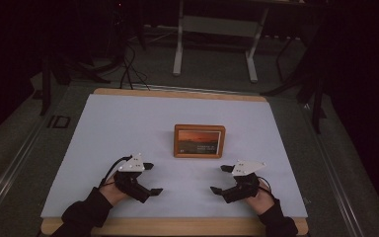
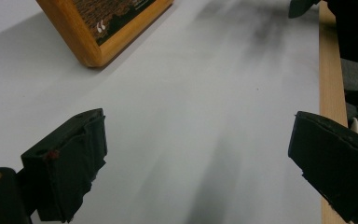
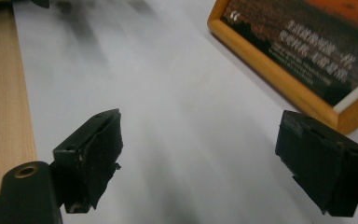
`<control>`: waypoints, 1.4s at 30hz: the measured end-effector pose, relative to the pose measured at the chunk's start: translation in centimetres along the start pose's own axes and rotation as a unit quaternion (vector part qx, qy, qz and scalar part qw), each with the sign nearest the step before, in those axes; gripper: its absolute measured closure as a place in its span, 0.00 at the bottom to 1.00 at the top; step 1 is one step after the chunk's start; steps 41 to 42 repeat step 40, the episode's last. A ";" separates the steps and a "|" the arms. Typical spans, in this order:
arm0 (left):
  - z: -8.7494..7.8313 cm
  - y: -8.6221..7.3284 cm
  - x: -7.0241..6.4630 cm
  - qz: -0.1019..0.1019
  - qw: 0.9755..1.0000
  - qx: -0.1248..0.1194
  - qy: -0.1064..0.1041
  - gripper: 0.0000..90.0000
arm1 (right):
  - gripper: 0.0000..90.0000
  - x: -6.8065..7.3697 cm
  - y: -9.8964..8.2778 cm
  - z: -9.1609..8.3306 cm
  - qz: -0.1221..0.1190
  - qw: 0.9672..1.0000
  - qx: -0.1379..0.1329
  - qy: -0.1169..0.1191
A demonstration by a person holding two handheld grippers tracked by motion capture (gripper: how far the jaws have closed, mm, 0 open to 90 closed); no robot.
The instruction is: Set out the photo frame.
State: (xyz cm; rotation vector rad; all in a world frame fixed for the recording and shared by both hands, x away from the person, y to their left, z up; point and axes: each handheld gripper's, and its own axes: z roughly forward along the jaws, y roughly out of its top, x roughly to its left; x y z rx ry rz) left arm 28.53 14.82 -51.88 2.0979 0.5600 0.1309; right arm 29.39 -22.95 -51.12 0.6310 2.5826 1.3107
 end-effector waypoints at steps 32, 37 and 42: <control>0.0 -0.1 -0.2 0.005 1.000 0.003 0.001 0.06 | 0.16 -0.7 -2.9 -1.6 0.028 0.999 -0.041 -0.020; 0.0 -0.1 -0.1 0.006 1.000 0.004 0.002 0.06 | 0.16 -0.9 -3.0 -1.9 0.034 0.998 -0.051 -0.026; 0.1 -0.1 -0.2 0.007 1.000 0.004 0.002 0.06 | 0.16 -0.9 -3.0 -1.9 0.031 0.998 -0.047 -0.030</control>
